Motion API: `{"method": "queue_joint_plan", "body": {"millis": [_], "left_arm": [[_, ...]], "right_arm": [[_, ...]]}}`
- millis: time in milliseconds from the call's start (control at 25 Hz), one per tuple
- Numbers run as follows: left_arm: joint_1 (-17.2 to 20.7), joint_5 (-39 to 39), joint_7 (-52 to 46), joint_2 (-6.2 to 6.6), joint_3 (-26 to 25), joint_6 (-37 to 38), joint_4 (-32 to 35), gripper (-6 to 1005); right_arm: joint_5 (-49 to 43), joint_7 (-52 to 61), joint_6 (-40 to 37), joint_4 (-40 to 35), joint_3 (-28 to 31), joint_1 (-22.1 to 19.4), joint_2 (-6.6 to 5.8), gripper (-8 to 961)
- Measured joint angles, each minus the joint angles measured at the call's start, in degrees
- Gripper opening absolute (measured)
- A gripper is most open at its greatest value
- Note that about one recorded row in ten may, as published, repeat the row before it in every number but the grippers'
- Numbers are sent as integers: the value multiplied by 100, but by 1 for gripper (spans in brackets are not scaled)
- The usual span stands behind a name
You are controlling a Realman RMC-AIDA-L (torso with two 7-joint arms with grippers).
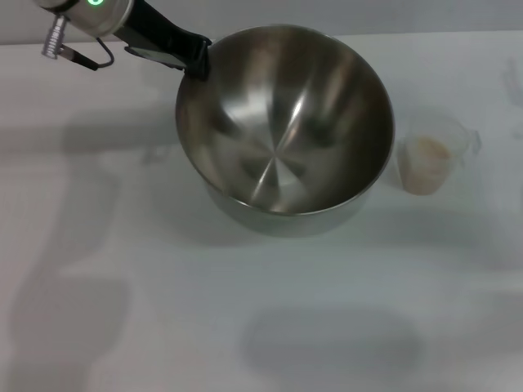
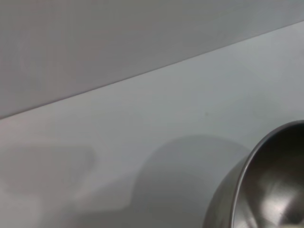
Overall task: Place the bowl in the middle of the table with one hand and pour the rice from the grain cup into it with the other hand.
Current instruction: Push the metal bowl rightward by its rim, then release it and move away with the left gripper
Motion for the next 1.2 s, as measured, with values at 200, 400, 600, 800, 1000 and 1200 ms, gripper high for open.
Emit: {"method": "queue_joint_plan", "body": {"millis": [200, 400, 600, 800, 1000, 1200], "left_arm": [[-90, -191, 97, 1, 24, 282, 456, 47], [-147, -269, 188, 1, 35, 501, 831, 47], [-181, -272, 210, -7, 67, 651, 1023, 47], [-168, -274, 211, -10, 177, 808, 1107, 48], [-168, -260, 218, -12, 274, 1008, 1289, 48], [-142, -260, 218, -13, 383, 1123, 1345, 48]], "right_arm": [[0, 0, -5, -1, 9, -4, 5, 740], [0, 0, -5, -14, 8, 7, 5, 740], [0, 0, -7, -18, 6, 10, 2, 740], [0, 0, -10, -18, 6, 8, -1, 740], [0, 0, -9, -18, 6, -13, -1, 740], [0, 0, -8, -18, 6, -36, 2, 740]]}}
